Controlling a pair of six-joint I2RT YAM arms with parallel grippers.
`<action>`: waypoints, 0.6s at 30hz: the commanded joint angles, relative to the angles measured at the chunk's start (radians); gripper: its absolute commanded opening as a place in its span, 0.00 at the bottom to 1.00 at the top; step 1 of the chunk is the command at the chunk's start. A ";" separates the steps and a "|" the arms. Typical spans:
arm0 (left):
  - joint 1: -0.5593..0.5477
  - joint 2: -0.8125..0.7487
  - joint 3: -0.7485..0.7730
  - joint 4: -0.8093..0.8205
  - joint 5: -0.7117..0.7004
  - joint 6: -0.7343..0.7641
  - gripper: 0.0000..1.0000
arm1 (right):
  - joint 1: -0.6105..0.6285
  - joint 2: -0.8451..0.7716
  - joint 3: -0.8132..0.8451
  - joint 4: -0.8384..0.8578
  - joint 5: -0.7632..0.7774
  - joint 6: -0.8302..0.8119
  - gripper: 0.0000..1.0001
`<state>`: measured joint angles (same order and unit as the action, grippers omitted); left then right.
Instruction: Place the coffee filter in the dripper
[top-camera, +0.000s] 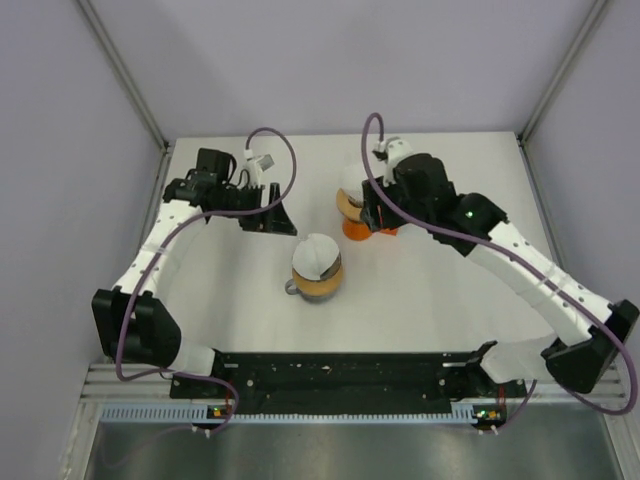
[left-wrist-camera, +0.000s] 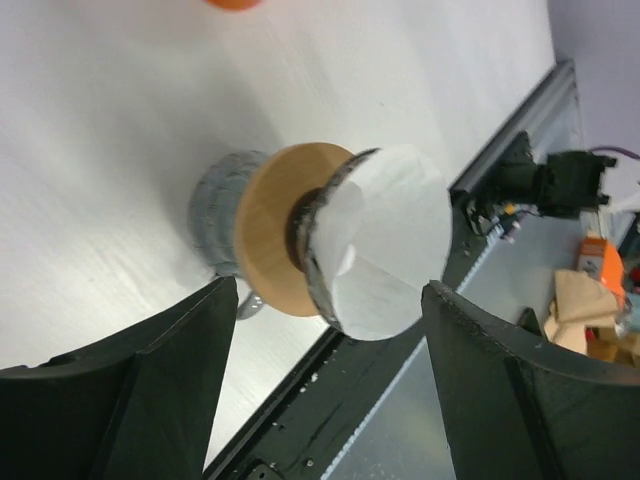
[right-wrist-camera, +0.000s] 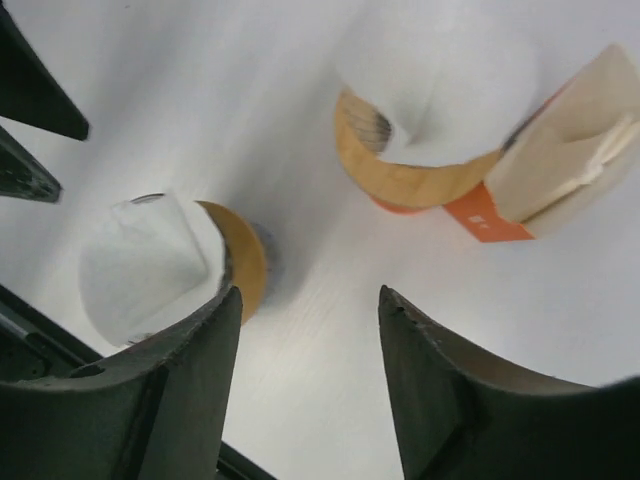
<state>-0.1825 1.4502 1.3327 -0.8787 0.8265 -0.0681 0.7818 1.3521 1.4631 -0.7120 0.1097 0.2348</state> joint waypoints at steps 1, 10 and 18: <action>0.063 -0.016 0.074 0.004 -0.211 -0.013 0.80 | -0.117 -0.140 -0.096 0.088 0.028 0.017 0.61; 0.176 -0.054 -0.019 0.214 -0.553 -0.059 0.84 | -0.453 -0.277 -0.283 0.128 0.047 0.040 0.87; 0.270 -0.087 -0.253 0.521 -0.803 -0.049 0.90 | -0.622 -0.291 -0.469 0.255 0.082 0.041 0.89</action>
<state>0.0589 1.3895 1.1568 -0.5655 0.2008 -0.1177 0.1883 1.0874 1.0679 -0.5838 0.1699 0.2668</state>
